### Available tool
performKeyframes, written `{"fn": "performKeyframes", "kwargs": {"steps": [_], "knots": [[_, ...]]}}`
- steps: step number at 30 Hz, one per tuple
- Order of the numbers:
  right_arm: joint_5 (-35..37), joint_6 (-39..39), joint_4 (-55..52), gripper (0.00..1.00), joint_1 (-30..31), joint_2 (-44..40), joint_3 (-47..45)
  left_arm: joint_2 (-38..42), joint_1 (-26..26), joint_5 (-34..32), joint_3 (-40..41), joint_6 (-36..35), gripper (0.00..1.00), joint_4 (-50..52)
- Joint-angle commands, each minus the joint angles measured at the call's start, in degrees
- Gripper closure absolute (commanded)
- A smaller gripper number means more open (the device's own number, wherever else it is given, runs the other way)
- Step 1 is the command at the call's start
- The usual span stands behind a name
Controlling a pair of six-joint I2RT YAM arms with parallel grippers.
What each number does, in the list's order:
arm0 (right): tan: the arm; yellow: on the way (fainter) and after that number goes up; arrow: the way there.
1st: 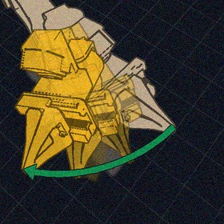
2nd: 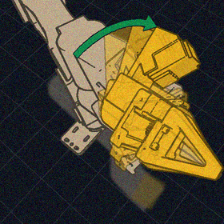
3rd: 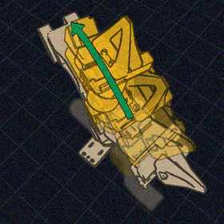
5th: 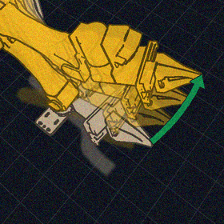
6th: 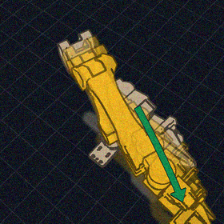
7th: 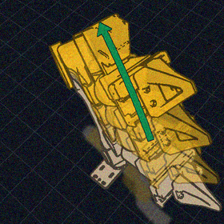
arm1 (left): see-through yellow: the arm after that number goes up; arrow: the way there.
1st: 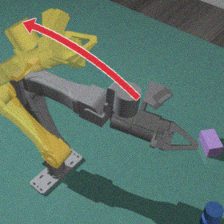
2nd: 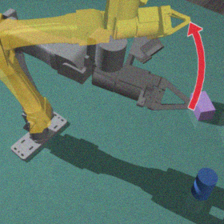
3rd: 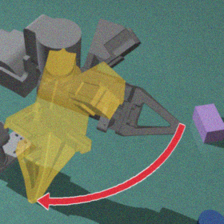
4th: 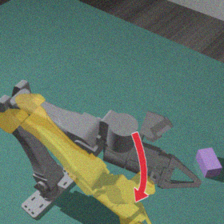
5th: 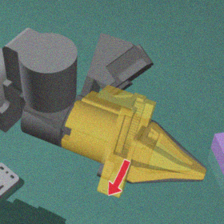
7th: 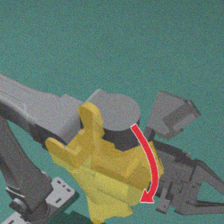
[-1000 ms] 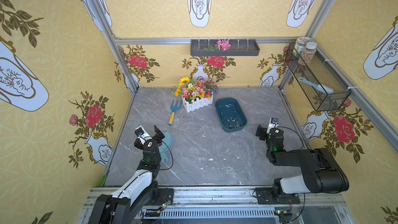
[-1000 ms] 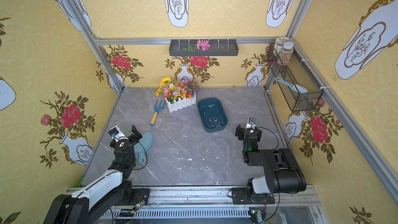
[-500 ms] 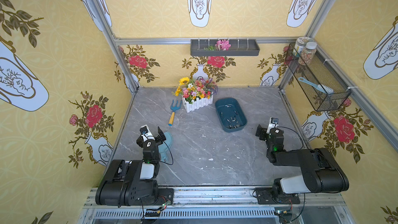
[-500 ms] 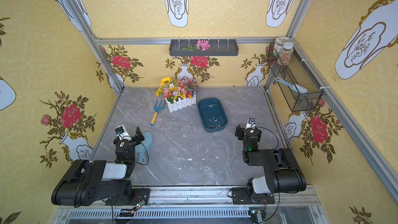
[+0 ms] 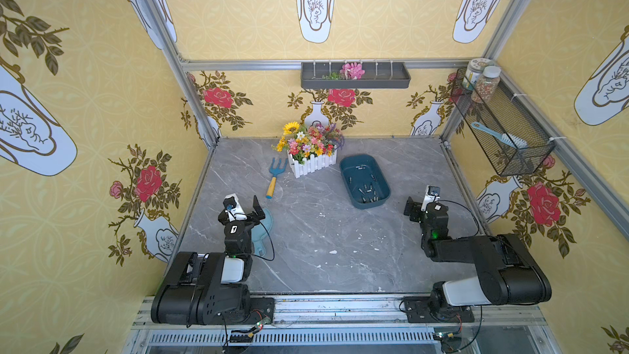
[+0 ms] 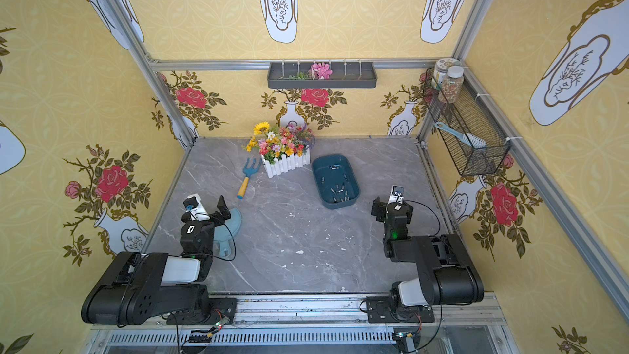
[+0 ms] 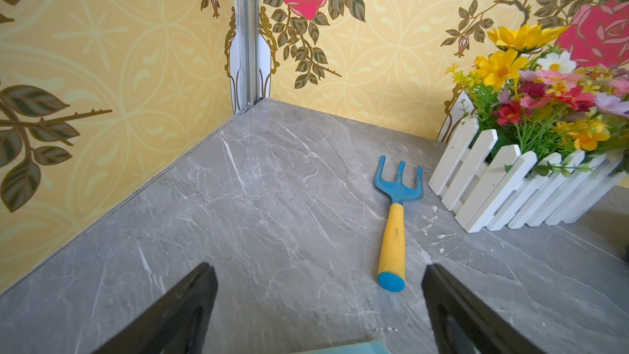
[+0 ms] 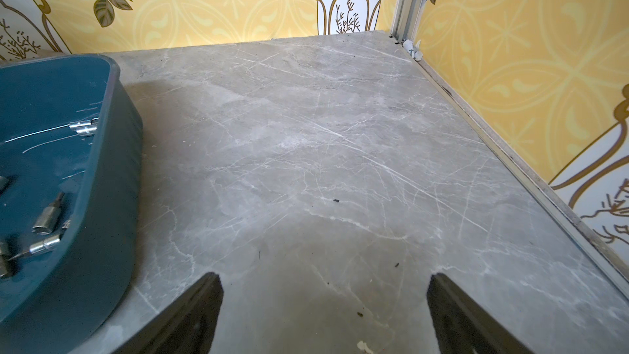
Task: Put the bit on the desktop into the storage box
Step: Reset both arms
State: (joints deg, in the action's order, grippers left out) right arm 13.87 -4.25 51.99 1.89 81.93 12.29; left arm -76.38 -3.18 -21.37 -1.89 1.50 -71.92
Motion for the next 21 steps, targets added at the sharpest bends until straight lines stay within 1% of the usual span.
{"fn": "performKeyframes", "kwargs": {"steps": [1,21], "knots": [[0.6,0.1,1.2,0.03,0.1,0.0,0.1,-0.2,0.1,0.3,-0.2,-0.4,0.00,-1.6],[0.2,1.0,0.9,0.03,0.8,0.2,0.5,0.0,0.0,0.3,-0.1,-0.4,0.00,-1.7]]}}
